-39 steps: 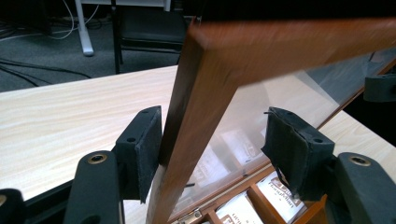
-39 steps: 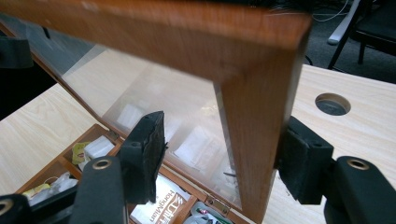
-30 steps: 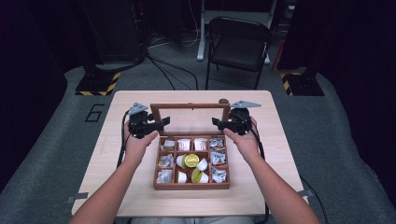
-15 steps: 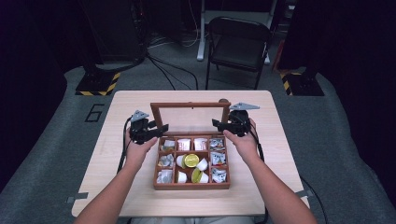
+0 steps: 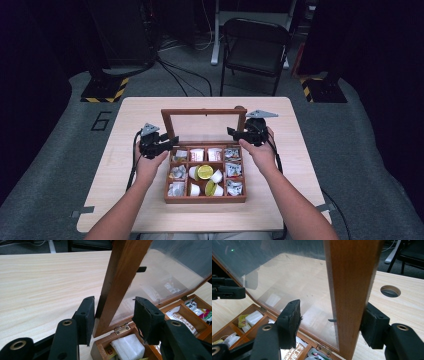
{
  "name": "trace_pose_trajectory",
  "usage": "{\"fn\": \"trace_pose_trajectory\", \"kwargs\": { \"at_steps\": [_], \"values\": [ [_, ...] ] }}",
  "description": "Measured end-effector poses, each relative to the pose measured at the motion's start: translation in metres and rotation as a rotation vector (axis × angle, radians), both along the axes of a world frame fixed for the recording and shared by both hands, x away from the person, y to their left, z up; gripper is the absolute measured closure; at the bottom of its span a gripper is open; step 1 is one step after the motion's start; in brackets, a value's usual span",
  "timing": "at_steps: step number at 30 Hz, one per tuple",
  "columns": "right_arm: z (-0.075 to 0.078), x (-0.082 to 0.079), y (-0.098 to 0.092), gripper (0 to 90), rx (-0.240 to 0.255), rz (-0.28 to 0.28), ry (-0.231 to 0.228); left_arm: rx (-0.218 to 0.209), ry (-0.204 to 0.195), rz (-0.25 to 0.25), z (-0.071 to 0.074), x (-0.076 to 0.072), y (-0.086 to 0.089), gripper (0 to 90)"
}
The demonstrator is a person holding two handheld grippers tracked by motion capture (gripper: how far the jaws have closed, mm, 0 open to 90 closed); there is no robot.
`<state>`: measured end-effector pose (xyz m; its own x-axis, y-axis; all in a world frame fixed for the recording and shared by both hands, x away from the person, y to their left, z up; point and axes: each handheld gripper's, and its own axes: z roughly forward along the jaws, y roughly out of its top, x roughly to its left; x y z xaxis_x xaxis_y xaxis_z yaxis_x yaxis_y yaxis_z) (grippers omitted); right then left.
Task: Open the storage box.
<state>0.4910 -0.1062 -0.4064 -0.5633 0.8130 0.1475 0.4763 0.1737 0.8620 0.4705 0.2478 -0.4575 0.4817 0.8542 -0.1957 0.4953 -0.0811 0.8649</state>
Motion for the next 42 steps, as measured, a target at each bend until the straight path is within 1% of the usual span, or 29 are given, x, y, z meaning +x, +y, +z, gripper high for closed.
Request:
{"fn": "trace_pose_trajectory", "kwargs": {
  "at_steps": [2,4,7,9,11,13,16,18,19,21,22,23,25,29,30,32,34,37,39,41,42],
  "values": [
    [-0.001,0.000,-0.001,38.2,0.003,0.003,-0.006,-0.011,-0.002,-0.003,0.000,0.000,-0.001,51.0],
    [-0.002,-0.001,-0.001,38.3,0.006,0.003,-0.002,-0.008,-0.007,-0.011,0.001,0.002,-0.001,49.9],
    [-0.004,-0.001,-0.002,38.5,0.010,0.006,0.000,-0.007,-0.005,-0.015,0.002,0.002,-0.001,49.8],
    [-0.010,0.001,-0.003,38.5,0.018,0.007,0.009,-0.007,-0.010,-0.013,0.001,0.002,-0.002,49.7],
    [-0.016,0.001,-0.004,38.8,0.010,0.001,0.029,-0.009,-0.008,-0.016,0.001,0.002,-0.001,49.8],
    [-0.024,0.001,-0.004,40.1,0.007,-0.004,0.040,-0.013,-0.010,-0.014,0.000,0.002,-0.001,49.7],
    [-0.034,0.002,-0.006,41.3,0.000,-0.010,0.058,-0.014,-0.005,-0.025,-0.001,0.002,0.001,49.6],
    [-0.037,0.002,-0.006,41.5,0.001,-0.012,0.064,-0.014,-0.009,-0.026,-0.001,0.002,0.001,49.6],
    [-0.041,0.002,-0.008,42.1,0.003,-0.005,0.067,-0.016,-0.005,-0.028,-0.001,0.002,0.001,48.9],
    [-0.045,0.002,-0.008,42.7,0.002,-0.005,0.072,-0.017,-0.003,-0.027,-0.003,0.003,0.000,48.3],
    [-0.046,0.002,-0.009,42.9,0.006,-0.009,0.082,-0.014,-0.005,-0.028,-0.004,0.004,0.000,47.8],
    [-0.047,0.003,-0.009,43.5,-0.002,-0.006,0.078,-0.017,-0.008,-0.026,-0.004,0.004,-0.001,47.6],
    [-0.048,0.002,-0.009,45.0,-0.001,-0.007,0.073,-0.015,-0.001,-0.034,-0.004,0.004,0.000,47.4],
    [-0.049,0.002,-0.011,46.8,0.005,-0.005,0.061,-0.018,-0.003,-0.036,-0.005,0.005,0.001,47.7],
    [-0.050,0.002,-0.012,47.3,0.004,-0.005,0.056,-0.020,0.005,-0.036,-0.005,0.005,0.001,47.8],
    [-0.052,0.002,-0.013,48.3,0.011,-0.005,0.056,-0.020,-0.001,-0.030,-0.006,0.005,0.000,47.7],
    [-0.054,0.001,-0.013,49.1,0.015,-0.013,0.059,-0.020,0.000,-0.028,-0.006,0.005,-0.001,47.8],
    [-0.056,0.002,-0.012,49.1,0.014,-0.026,0.048,-0.022,0.000,-0.023,-0.007,0.006,0.000,47.8],
    [-0.056,0.002,-0.010,48.7,0.022,-0.038,0.049,-0.024,0.004,-0.022,-0.007,0.007,0.000,47.9],
    [-0.056,0.002,-0.009,48.5,0.021,-0.050,0.053,-0.025,0.005,-0.020,-0.007,0.007,-0.001,47.9],
    [-0.056,0.003,-0.009,48.5,0.015,-0.048,0.045,-0.024,0.003,-0.015,-0.008,0.008,-0.001,48.1]
  ]
}}
